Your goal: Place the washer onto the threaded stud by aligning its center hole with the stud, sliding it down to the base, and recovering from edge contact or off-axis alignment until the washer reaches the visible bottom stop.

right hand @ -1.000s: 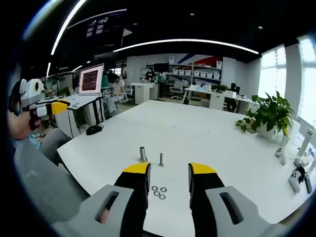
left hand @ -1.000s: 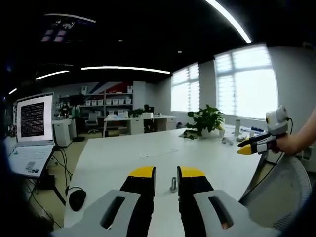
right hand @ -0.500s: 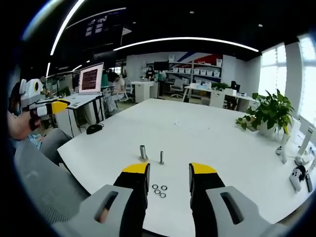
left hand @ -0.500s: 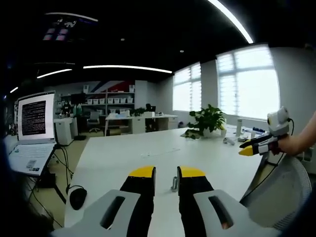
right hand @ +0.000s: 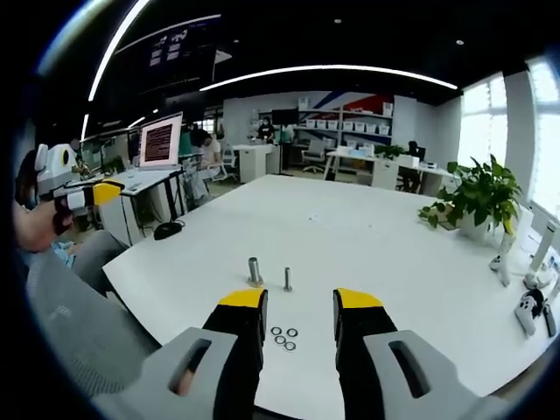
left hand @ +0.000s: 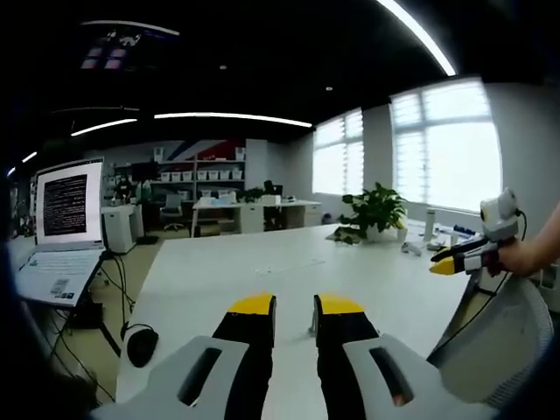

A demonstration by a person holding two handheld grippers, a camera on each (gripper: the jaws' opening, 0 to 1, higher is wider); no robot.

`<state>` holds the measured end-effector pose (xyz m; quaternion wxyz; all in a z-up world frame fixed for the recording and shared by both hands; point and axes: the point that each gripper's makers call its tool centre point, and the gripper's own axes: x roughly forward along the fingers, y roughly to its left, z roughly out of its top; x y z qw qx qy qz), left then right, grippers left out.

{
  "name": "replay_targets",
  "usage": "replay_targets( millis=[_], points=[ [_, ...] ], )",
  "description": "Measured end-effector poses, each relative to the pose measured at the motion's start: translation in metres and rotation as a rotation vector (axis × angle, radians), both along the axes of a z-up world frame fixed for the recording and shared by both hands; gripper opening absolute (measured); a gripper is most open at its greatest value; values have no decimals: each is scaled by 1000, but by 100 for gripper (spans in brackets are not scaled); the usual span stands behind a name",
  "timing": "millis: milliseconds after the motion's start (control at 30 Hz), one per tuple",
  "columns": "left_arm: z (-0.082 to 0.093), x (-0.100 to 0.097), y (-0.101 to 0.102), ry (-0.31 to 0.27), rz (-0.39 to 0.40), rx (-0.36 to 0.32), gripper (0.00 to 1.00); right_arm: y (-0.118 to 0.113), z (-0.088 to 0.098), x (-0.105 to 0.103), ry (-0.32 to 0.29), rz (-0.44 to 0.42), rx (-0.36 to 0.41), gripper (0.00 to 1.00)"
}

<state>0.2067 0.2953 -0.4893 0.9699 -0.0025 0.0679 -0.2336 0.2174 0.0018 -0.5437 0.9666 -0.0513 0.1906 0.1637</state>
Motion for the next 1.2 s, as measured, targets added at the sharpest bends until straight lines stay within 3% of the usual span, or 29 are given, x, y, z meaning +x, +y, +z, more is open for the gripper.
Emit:
replay_targets(
  millis=[467, 1200],
  points=[
    [-10, 6, 21, 38, 87, 15, 15, 3, 8, -2, -32, 9, 38, 34],
    [-1, 0, 4, 9, 1, -24, 15, -1, 3, 0, -18, -10, -24, 35]
  ],
)
